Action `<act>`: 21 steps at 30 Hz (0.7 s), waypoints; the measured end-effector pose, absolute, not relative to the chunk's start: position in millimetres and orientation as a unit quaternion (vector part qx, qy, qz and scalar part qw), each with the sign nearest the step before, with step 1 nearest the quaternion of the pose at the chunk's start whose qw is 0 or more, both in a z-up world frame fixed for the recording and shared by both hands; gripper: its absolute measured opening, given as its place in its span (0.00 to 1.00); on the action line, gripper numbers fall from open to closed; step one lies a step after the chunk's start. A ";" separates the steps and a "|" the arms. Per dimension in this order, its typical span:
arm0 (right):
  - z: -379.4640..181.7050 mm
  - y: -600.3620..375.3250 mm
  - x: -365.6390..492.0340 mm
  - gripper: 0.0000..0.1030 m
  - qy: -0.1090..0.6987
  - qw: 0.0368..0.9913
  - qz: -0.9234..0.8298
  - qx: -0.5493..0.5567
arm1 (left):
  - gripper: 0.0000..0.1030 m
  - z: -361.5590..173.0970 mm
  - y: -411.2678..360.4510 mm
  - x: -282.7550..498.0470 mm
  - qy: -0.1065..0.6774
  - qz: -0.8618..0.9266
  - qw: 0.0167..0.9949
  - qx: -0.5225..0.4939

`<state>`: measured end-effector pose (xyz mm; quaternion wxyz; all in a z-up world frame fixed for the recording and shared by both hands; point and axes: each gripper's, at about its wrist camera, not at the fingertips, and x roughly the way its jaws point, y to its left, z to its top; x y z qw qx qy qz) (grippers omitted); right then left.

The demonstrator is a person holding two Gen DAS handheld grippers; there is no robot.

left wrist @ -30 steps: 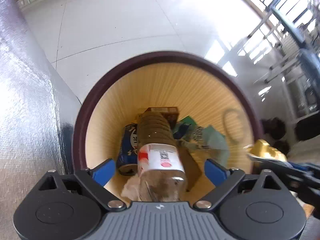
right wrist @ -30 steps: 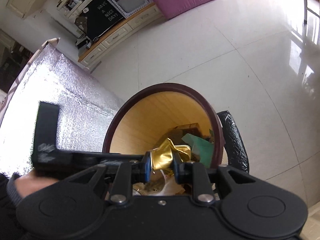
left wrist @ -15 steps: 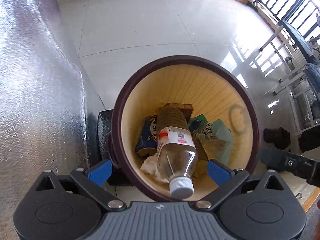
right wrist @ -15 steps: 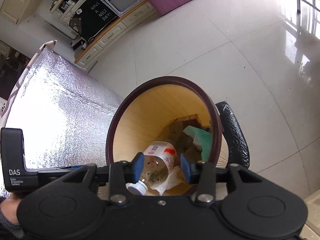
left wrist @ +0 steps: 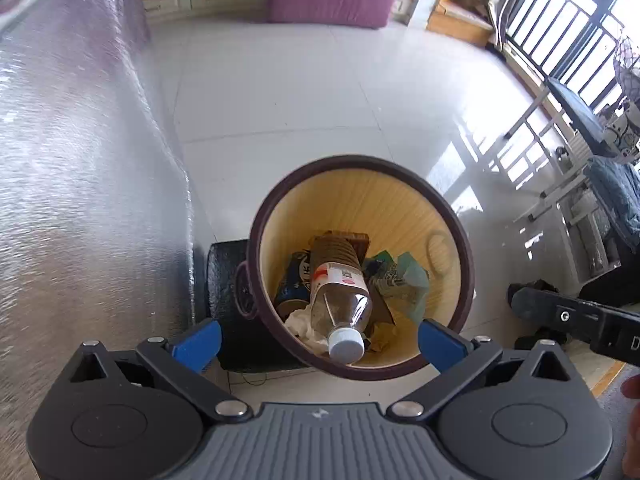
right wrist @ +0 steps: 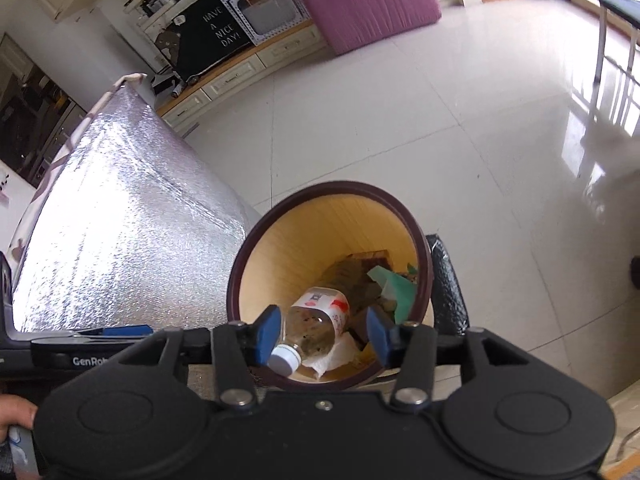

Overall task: Collect trash
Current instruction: 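Open both grippers to release the bottle and wrapper, then withdraw upward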

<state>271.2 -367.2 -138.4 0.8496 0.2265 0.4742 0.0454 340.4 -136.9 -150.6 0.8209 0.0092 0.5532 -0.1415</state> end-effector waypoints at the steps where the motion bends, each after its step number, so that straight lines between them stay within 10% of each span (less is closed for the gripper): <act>1: -131.9 -365.2 268.0 0.49 0.471 0.853 0.044 0.221 | 1.00 -145.0 -134.4 335.7 0.548 -0.142 0.824 0.007; 21: -25.9 -335.3 187.8 0.77 0.400 0.907 0.028 0.125 | 1.00 -42.1 -81.4 237.4 0.429 -0.116 0.895 -0.038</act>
